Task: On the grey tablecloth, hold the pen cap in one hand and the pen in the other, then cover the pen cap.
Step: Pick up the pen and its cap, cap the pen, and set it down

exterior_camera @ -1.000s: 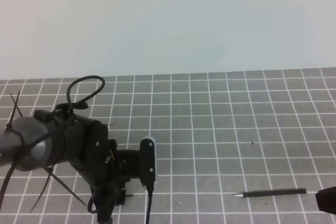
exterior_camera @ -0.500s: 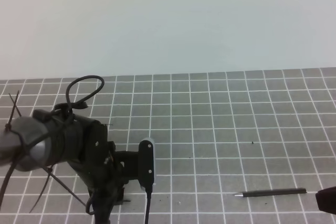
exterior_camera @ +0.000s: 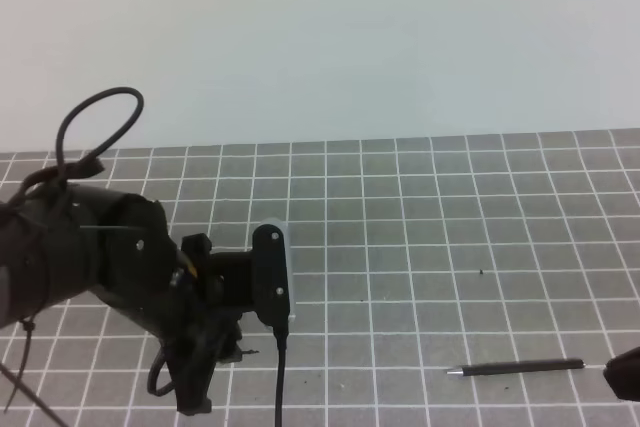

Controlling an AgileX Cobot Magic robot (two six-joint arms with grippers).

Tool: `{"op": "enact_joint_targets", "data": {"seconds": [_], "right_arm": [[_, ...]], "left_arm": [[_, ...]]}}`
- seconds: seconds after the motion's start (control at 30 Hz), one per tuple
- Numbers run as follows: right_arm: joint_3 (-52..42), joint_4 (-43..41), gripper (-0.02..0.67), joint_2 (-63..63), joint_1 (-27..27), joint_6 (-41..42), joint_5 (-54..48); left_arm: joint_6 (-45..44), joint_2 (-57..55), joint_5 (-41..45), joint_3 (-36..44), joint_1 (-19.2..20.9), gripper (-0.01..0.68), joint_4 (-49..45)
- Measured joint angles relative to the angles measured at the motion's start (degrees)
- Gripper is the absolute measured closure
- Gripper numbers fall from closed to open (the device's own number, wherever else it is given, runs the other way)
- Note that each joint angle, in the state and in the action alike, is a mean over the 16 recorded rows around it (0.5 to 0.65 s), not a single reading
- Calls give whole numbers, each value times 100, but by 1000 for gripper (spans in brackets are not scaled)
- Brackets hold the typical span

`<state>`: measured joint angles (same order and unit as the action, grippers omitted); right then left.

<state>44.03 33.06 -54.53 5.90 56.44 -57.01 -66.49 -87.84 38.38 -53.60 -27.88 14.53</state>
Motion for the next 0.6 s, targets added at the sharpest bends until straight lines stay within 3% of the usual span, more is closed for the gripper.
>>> {"op": "enact_joint_targets", "data": {"seconds": [0.33, 0.6], "right_arm": [[943, -2675, 641, -1014, 1582, -456, -40], [1103, -4162, 640, -1856, 2514, -396, 851]], "left_arm": [[-244, 288, 440, 2, -1, 594, 379], [-166, 312, 995, 2, -1, 594, 436]]}}
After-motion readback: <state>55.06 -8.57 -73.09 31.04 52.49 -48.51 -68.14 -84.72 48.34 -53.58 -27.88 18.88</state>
